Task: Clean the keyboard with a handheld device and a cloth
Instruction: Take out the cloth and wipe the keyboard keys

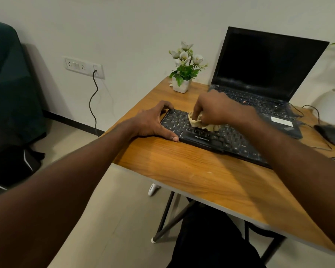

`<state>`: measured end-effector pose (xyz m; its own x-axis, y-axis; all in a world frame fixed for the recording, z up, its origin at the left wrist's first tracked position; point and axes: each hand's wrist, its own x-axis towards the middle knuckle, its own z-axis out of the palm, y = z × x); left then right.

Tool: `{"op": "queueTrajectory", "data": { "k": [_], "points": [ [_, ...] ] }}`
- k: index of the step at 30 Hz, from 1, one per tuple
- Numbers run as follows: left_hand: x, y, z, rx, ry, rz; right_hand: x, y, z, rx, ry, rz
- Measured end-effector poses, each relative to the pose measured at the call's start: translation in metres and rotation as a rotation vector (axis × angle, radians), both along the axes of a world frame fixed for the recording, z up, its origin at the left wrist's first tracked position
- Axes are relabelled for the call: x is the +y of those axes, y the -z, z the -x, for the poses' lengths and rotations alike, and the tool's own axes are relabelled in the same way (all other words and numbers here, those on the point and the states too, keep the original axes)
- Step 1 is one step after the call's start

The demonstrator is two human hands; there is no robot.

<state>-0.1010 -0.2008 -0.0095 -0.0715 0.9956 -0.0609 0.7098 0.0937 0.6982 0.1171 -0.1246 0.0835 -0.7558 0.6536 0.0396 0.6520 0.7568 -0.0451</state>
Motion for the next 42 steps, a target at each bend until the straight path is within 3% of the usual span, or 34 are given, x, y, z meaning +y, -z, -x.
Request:
{"op": "queueTrajectory", "data": {
  "k": [4,11,15,17,22,26,32,38,42],
  "points": [
    [0.000,0.000,0.000,0.006,0.004,-0.006,-0.006,0.021,-0.003,0.191,0.006,0.062],
    [-0.002,-0.004,-0.003,0.023,-0.004,-0.005,0.000,0.005,-0.019,-0.041,0.108,-0.025],
    [-0.002,-0.001,-0.002,0.059,-0.009,-0.019,-0.015,0.021,0.004,0.223,0.006,0.057],
    [-0.001,0.000,-0.002,0.061,-0.007,-0.030,-0.019,0.037,0.009,0.256,-0.007,0.061],
    [-0.001,-0.001,-0.003,0.065,-0.019,-0.018,-0.019,0.044,-0.026,0.240,-0.071,0.070],
    [-0.001,-0.004,-0.004,0.087,-0.016,-0.024,-0.014,0.020,-0.040,0.066,-0.003,0.115],
    [-0.001,-0.002,-0.003,0.076,-0.017,-0.017,-0.014,0.039,-0.023,0.319,0.099,0.091],
    [-0.001,-0.001,-0.002,0.089,-0.029,-0.004,-0.016,0.029,-0.039,0.117,0.143,0.045],
    [0.003,0.001,0.000,0.103,-0.026,-0.007,-0.029,0.022,-0.027,0.046,0.073,-0.133]
  ]
}}
